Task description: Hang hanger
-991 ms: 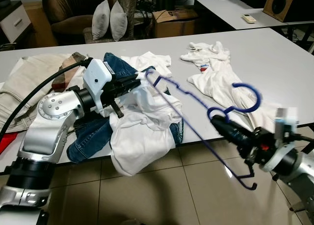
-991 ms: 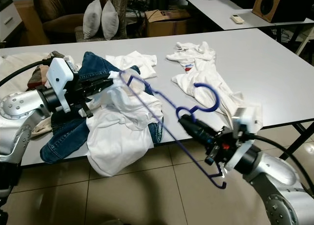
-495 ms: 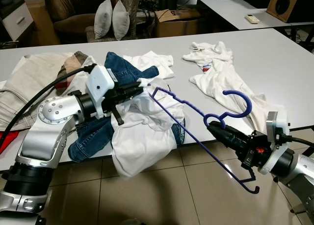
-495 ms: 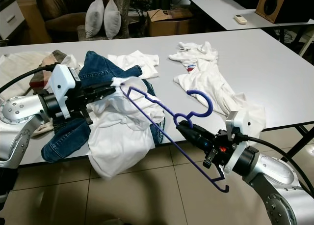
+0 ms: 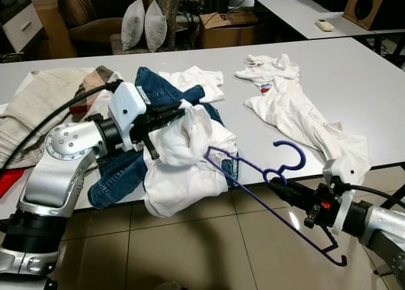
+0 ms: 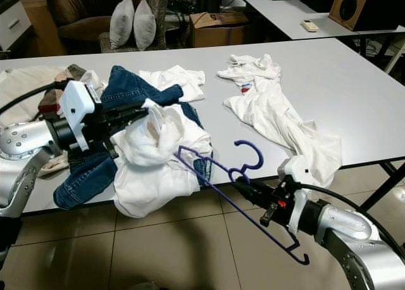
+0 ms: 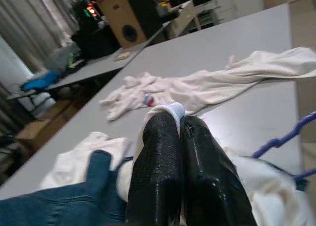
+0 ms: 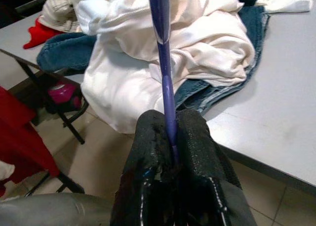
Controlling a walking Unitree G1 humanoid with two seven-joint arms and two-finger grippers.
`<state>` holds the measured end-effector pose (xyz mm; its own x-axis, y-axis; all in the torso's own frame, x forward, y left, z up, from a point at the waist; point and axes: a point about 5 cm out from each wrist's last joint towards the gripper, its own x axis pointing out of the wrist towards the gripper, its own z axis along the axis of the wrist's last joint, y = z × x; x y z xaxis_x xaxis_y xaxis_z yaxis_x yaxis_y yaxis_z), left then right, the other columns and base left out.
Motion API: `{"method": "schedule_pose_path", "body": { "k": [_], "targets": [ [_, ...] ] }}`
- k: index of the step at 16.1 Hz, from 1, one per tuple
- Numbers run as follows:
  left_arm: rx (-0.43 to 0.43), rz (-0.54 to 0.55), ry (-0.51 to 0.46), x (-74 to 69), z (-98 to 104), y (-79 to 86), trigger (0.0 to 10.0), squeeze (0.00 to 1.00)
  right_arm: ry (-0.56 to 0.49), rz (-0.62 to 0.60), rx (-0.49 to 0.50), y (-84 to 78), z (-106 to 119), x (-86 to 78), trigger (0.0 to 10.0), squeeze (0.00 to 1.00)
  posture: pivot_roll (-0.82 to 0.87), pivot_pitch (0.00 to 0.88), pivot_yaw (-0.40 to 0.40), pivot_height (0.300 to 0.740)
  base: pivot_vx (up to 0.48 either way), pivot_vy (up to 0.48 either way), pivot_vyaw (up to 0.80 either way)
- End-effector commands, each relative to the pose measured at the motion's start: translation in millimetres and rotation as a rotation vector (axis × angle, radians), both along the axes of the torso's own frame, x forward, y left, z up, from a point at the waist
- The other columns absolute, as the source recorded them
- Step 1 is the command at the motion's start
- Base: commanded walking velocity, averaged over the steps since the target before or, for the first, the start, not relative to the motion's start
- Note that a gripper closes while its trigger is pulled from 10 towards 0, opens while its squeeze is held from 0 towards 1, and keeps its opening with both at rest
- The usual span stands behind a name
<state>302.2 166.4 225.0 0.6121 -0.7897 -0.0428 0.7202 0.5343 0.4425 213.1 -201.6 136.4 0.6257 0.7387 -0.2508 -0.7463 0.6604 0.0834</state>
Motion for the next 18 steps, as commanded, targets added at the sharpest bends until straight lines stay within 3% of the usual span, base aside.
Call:
{"method": "schedule_pose_path", "body": {
  "k": [1, 7, 10, 12, 13, 15, 18],
  "targets": [
    [0.015, 0.036, -0.029, 3.7, 4.0, 4.0, 0.0, 0.0, 0.008, -0.032, -0.027, -4.0, -1.9, -0.9, 10.0, 0.0, -0.01, 0.0, 0.057, 0.74, 0.0, 0.0, 0.0],
    [0.026, 0.14, -0.077, 17.5, 7.8, 10.6, 0.0, 0.0, 0.017, -0.087, -0.052, -19.3, -4.0, -11.8, 10.0, 0.0, -0.03, 0.0, 0.083, 0.74, 0.0, 0.0, 0.0],
    [-0.086, 0.333, -0.188, 35.1, 27.7, 21.0, 0.0, 0.0, -0.115, -0.341, -0.121, -50.2, 9.0, 2.1, 10.0, 0.0, -0.04, 0.0, 0.097, 0.74, 0.0, 0.0, 0.0],
    [-0.154, 0.407, -0.225, 42.6, 39.0, 27.5, 0.0, 0.0, -0.165, -0.431, -0.067, -59.7, 19.4, 6.6, 10.0, 0.0, -0.05, 0.0, 0.099, 0.74, 0.0, 0.0, 0.0],
    [-0.154, 0.407, -0.225, 42.6, 39.0, 27.5, 0.0, 0.0, -0.165, -0.431, -0.067, -59.7, 19.4, 6.6, 10.0, 0.0, -0.05, 0.0, 0.099, 0.74, 0.0, 0.0, 0.0],
    [-0.223, 0.492, -0.27, 56.3, 53.6, 35.0, 0.0, 0.0, -0.226, -0.467, 0.032, -58.2, 30.6, 11.3, 10.0, 0.0, -0.04, 0.0, 0.091, 0.74, 0.0, 0.0, 0.0],
    [-0.177, 0.496, -0.343, 81.5, 78.7, 27.3, 0.0, 0.0, -0.245, -0.289, 0.123, -27.8, 35.2, 10.6, 10.0, 0.0, -0.02, 0.0, 0.066, 0.74, 0.0, 0.0, 0.0]
  ]
}}
